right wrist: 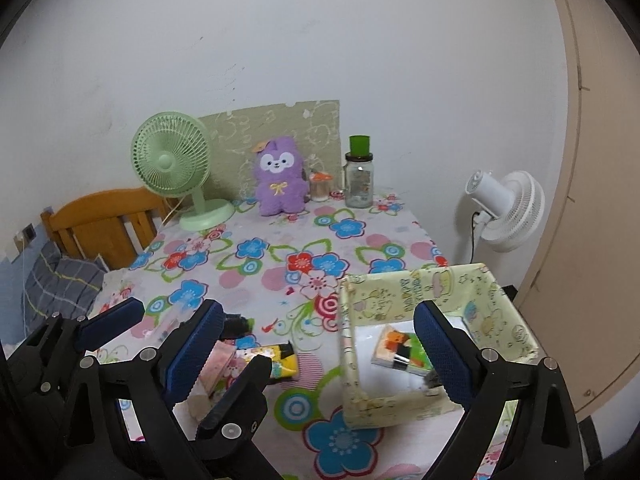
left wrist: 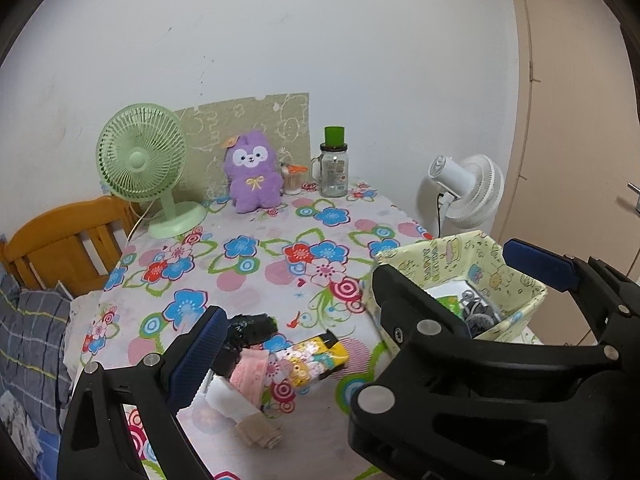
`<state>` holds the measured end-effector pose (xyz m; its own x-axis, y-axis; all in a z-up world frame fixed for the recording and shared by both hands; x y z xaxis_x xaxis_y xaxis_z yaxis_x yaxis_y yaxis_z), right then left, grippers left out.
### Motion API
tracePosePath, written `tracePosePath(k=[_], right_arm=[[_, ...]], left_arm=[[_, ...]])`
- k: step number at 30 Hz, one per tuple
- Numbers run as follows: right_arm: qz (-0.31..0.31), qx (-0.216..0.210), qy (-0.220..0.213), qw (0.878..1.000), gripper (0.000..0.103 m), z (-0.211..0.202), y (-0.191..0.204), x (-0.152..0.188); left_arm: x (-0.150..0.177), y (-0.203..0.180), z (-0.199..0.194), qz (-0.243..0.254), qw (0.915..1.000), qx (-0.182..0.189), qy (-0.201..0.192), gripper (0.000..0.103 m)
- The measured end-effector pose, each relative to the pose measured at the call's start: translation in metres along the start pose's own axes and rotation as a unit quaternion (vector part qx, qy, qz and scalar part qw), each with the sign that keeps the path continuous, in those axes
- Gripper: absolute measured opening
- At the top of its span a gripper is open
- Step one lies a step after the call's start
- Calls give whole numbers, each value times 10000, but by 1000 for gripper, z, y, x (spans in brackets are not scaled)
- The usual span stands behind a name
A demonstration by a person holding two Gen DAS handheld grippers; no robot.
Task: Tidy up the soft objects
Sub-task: 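Move both tools back toward the remaining pile of soft items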
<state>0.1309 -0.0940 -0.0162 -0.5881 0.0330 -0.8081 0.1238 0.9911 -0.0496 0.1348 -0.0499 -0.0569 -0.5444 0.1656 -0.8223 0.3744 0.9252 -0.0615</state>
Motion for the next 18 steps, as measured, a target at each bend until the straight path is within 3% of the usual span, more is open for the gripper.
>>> tracePosePath(k=[18], right_arm=[[-248, -317, 231, 9989, 97, 44, 62, 28]], left_arm=[[37, 72, 27, -289, 9991, -214, 237, 95]])
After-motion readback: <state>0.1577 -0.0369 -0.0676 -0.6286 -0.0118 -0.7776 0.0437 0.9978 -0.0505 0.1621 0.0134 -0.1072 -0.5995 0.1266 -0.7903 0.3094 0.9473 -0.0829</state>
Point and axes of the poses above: each gripper's, at about its wrist camera, not at the fingertips, and z roughly the way its jaws point, y to its left, x to its underside, the point moved 10 cm from there along z, roughly the way its jaws point, and after that the axes turned 7 degrees about x, right-handed, at the moved point
